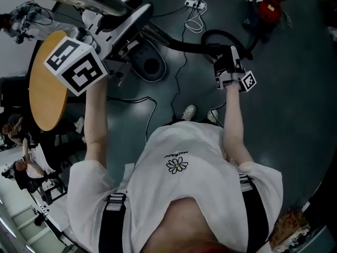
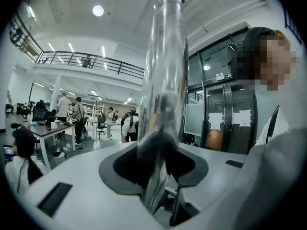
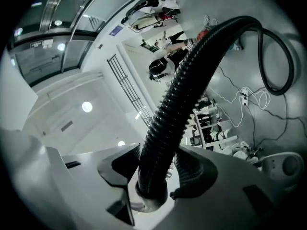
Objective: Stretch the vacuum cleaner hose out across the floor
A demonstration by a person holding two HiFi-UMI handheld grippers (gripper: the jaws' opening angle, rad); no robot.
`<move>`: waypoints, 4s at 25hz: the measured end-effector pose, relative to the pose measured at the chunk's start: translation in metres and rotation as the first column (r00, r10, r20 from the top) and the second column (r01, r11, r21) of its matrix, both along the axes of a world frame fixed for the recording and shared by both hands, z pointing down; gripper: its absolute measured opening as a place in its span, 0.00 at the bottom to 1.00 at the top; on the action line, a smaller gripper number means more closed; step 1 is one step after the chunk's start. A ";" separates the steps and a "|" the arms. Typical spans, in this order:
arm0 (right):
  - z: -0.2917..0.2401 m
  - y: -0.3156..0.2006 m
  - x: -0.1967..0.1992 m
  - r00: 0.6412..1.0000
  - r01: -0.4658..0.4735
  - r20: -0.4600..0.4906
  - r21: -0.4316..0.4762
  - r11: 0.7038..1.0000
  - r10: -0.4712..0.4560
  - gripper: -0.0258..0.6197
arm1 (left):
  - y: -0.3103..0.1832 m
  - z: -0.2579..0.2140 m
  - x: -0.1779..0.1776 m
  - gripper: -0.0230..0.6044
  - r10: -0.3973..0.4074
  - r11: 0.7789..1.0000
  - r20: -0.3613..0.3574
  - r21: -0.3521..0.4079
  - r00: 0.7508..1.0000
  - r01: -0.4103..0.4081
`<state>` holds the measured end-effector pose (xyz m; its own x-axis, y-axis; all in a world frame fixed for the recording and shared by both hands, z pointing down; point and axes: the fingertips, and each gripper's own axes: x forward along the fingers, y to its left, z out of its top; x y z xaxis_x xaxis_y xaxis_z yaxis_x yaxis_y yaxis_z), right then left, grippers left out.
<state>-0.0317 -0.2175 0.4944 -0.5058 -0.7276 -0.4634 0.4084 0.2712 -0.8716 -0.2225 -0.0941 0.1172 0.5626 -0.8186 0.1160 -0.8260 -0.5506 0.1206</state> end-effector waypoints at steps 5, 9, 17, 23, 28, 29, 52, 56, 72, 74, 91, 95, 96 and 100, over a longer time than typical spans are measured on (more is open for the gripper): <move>-0.010 -0.010 -0.014 1.000 0.013 0.024 -0.049 0.999 -0.011 0.31 | 0.006 0.001 -0.009 0.28 -0.034 0.999 0.024 0.018 0.999 0.034; 0.001 -0.017 0.028 0.986 -0.141 -0.109 -0.111 0.984 0.129 0.24 | -0.018 0.068 -0.059 0.36 -0.205 0.953 0.349 -0.142 0.914 0.268; -0.084 -0.054 0.128 0.628 -0.319 -0.682 0.213 0.924 0.374 0.24 | 0.080 0.296 -0.130 0.43 -0.087 0.458 0.198 -0.862 0.976 0.216; -0.075 -0.009 -0.004 0.025 0.362 -0.967 0.245 0.899 0.254 0.24 | 0.050 0.279 -0.102 0.43 -0.037 0.726 0.310 -0.645 0.950 0.239; -0.029 0.057 -0.042 -0.416 0.688 -0.812 0.014 0.726 0.410 0.24 | 0.018 0.261 0.002 0.43 0.160 0.829 0.126 -0.556 0.979 -0.064; -0.026 0.070 -0.042 -0.440 0.720 -0.791 -0.027 0.694 0.426 0.24 | 0.012 0.254 0.020 0.43 0.188 0.846 0.073 -0.518 0.979 -0.124; -0.012 0.183 0.047 -0.535 0.824 -0.666 -0.274 0.497 0.520 0.24 | -0.046 0.204 0.212 0.43 0.447 0.686 0.825 -0.069 0.345 -0.725; -0.037 0.175 0.051 -0.528 0.837 -0.645 -0.281 0.470 0.553 0.24 | -0.057 0.196 0.222 0.43 0.468 0.677 0.800 -0.050 0.376 -0.734; -0.143 0.173 0.154 -0.648 0.710 -0.346 -0.596 0.375 0.678 0.24 | -0.093 0.169 0.279 0.44 0.313 0.590 0.880 0.115 0.358 -0.799; -0.142 0.179 0.167 -0.677 0.679 -0.327 -0.622 0.389 0.659 0.24 | -0.088 0.194 0.285 0.43 0.307 0.575 0.927 -0.002 0.214 -0.818; -0.159 0.198 0.176 -0.674 0.739 -0.438 -0.376 0.559 0.596 0.25 | 0.094 0.236 0.200 0.32 0.866 0.280 0.498 -0.566 -0.051 -0.776; -0.186 0.192 0.142 -0.670 0.741 -0.360 -0.275 0.612 0.650 0.25 | 0.159 0.208 0.171 0.32 0.975 0.105 0.223 -0.549 -0.024 -0.829; -0.198 0.190 0.132 -0.666 0.744 -0.327 -0.228 0.628 0.670 0.26 | 0.177 0.198 0.165 0.32 0.988 0.056 0.149 -0.530 -0.027 -0.846; -0.267 0.201 0.077 -0.625 0.771 -0.129 0.056 0.635 0.770 0.26 | 0.260 0.165 0.154 0.32 0.994 -0.097 0.008 -0.436 -0.111 -0.895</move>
<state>0.0453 -0.0168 0.2272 -0.3021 -0.8215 0.4835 -0.1549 0.5428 0.8254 -0.0689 0.1659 0.2820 0.6196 0.6317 0.4659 0.5321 -0.7744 0.3423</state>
